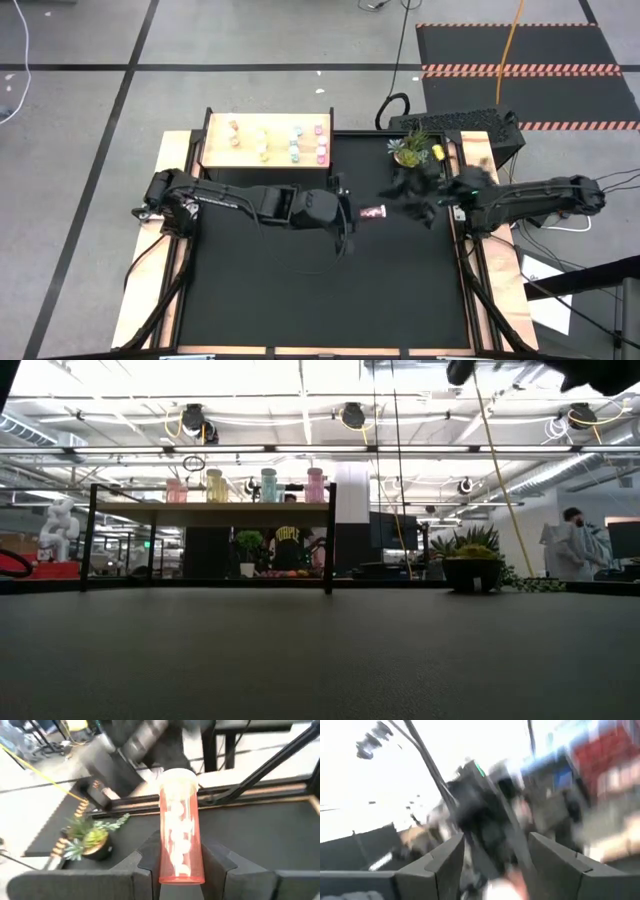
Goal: Pick and place medicine bottles onto shelf by color
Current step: Put the orange pill bottle on the shelf aligned with the other orange pill bottles
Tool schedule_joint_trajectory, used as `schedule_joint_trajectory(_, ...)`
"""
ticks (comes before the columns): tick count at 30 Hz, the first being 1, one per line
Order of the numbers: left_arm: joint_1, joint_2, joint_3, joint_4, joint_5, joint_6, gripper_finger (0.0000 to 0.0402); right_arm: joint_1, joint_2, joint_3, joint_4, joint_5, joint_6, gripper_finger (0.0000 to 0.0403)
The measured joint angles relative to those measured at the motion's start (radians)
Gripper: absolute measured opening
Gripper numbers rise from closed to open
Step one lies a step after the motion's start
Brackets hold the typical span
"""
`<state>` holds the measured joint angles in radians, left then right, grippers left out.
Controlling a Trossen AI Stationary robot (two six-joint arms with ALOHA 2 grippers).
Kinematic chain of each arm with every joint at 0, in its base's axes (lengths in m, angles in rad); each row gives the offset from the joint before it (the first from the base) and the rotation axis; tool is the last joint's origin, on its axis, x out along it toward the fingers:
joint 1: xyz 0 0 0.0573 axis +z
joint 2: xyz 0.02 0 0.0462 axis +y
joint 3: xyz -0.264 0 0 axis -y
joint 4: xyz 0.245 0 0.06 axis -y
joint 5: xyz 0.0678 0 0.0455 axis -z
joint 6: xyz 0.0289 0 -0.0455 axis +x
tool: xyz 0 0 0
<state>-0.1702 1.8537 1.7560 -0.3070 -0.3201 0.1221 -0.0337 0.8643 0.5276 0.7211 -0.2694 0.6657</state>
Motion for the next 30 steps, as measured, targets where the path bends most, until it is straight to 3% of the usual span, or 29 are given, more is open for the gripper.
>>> schedule_joint_trajectory(7, 0.049, -0.049, -0.003, 0.160, 0.099, -0.097, 0.0106, 0.000, -0.021, 0.000, 0.293, 0.066, -0.230, 0.0226)
schedule_joint_trajectory(15, 0.119, -0.049, -0.002, 0.403, 0.308, -0.211, 0.0107, 0.002, -0.034, 0.000, 0.247, 0.071, -0.269, 0.0227)
schedule_joint_trajectory(20, 0.150, -0.032, -0.002, 0.446, 0.404, -0.301, 0.0108, 0.002, -0.034, 0.000, 0.270, 0.173, -0.401, 0.0227)
schedule_joint_trajectory(26, 0.168, -0.016, -0.002, 0.457, 0.455, -0.353, 0.0108, 0.003, -0.025, 0.038, 0.263, 0.191, -0.539, 0.0226)
schedule_joint_trajectory(30, 0.177, -0.012, -0.003, 0.456, 0.455, -0.371, 0.0108, 0.003, 0.008, 0.095, 0.252, 0.122, -0.533, 0.0226)
